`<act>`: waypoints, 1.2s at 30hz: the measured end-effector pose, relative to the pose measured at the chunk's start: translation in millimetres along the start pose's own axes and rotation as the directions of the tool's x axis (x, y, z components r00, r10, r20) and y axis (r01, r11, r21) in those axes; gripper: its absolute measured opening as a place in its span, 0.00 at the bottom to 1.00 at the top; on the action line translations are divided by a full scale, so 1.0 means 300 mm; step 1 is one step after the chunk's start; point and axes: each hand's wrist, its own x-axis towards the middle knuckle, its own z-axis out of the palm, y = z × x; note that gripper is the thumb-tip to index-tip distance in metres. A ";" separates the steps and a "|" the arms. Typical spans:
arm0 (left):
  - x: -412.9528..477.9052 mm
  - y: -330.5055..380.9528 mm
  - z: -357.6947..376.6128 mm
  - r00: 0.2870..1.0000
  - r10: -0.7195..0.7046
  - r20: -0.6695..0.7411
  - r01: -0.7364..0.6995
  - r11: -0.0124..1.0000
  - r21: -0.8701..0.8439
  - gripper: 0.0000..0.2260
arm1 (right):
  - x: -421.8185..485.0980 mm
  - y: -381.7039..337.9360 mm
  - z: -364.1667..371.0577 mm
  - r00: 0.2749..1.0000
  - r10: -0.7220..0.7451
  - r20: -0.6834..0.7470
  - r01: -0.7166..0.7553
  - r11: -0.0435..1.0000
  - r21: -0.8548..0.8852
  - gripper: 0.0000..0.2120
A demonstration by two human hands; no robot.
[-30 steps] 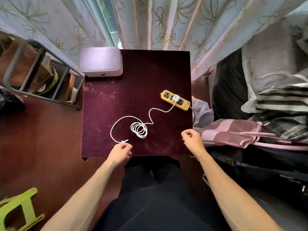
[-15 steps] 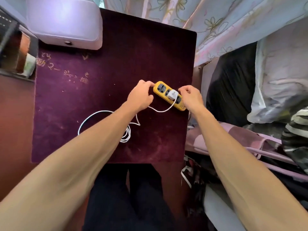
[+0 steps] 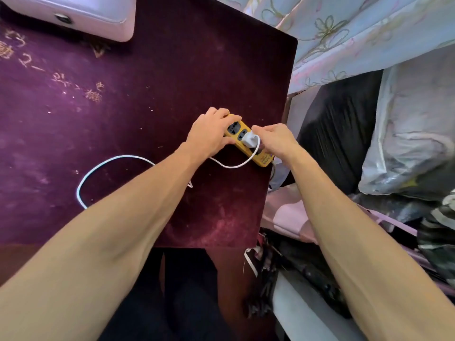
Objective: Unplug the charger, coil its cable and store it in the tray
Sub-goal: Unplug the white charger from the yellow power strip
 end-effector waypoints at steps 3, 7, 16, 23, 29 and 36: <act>-0.011 0.007 0.000 1.000 0.003 -0.027 -0.003 1.000 0.008 0.29 | 0.024 -0.037 -0.014 0.997 0.009 0.083 0.001 0.993 -0.119 0.21; -0.012 0.020 -0.012 0.999 -0.017 -0.032 0.017 1.000 0.008 0.29 | 0.055 -0.097 -0.036 0.980 0.057 0.189 0.001 0.956 -0.293 0.20; -0.005 0.029 -0.032 0.999 -0.037 -0.009 0.036 0.999 -0.039 0.28 | 0.030 -0.231 0.022 0.969 0.056 0.242 0.165 0.583 -0.795 0.27; -0.018 0.024 -0.024 0.999 -0.044 -0.032 0.042 0.998 -0.057 0.28 | 0.011 -0.245 0.091 0.959 -0.096 0.266 0.281 0.214 -0.936 0.33; -0.015 0.017 -0.011 0.998 -0.052 -0.044 0.048 0.996 -0.080 0.28 | 0.015 -0.223 0.119 0.940 -0.146 0.309 0.313 0.009 -0.950 0.29; -0.021 0.024 0.003 0.995 -0.080 -0.062 0.073 0.992 -0.106 0.29 | 0.036 -0.207 0.113 0.917 -0.173 0.360 0.362 -0.021 -0.932 0.22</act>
